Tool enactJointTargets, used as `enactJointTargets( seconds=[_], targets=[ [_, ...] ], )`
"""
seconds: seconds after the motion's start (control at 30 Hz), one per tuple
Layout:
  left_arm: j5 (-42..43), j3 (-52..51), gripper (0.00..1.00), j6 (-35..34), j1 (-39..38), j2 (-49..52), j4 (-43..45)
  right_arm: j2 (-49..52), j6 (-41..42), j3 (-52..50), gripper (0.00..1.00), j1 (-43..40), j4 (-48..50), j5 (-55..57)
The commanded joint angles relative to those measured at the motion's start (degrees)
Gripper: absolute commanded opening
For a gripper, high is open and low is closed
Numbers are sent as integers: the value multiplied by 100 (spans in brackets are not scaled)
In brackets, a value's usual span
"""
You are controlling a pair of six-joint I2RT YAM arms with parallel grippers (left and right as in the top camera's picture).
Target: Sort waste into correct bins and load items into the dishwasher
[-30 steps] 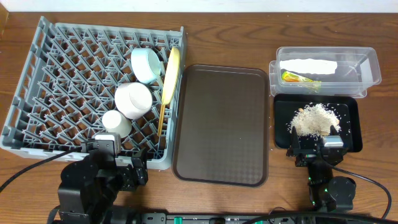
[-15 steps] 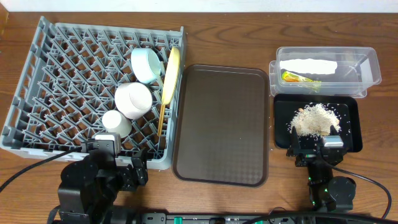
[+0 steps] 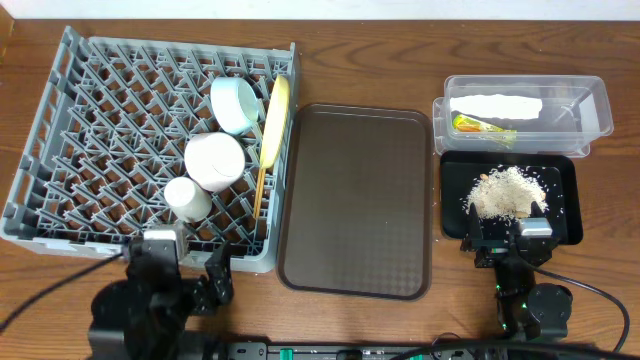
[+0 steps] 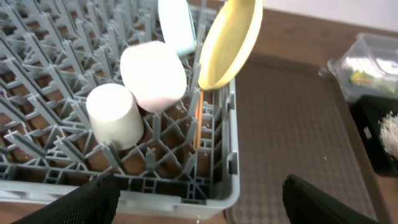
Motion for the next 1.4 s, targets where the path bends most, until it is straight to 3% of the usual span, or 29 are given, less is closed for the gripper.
enactJointTargets(
  seconds=[0.0, 0.33, 0.73, 0.8, 0.97, 1.13, 1.37],
  targets=[
    [-92, -634, 87, 131, 199, -549, 264, -37, -66, -7, 99, 55, -26, 92],
    [-7, -2586, 87, 131, 562, -1757, 2039, -37, -66, -7, 99, 55, -26, 92],
    [-7, -3912, 87, 140, 560, -1770, 4741, -37, -66, -7, 99, 55, -26, 92],
    [-4, -4212, 87, 225, 560, -1770, 5438, -37, -63, -7, 99, 55, -26, 92],
    [-4, -4546, 87, 544, 560, -1770, 6231, -37, -63, -7, 99, 55, -26, 92],
    [-9, -4623, 87, 855, 560, -1770, 6074, -37, -63, -7, 99, 55, -26, 92],
    [-72, -4623, 87, 761, 560, -1770, 5217, -35, -66, -7, 99, 55, -26, 92]
  ],
)
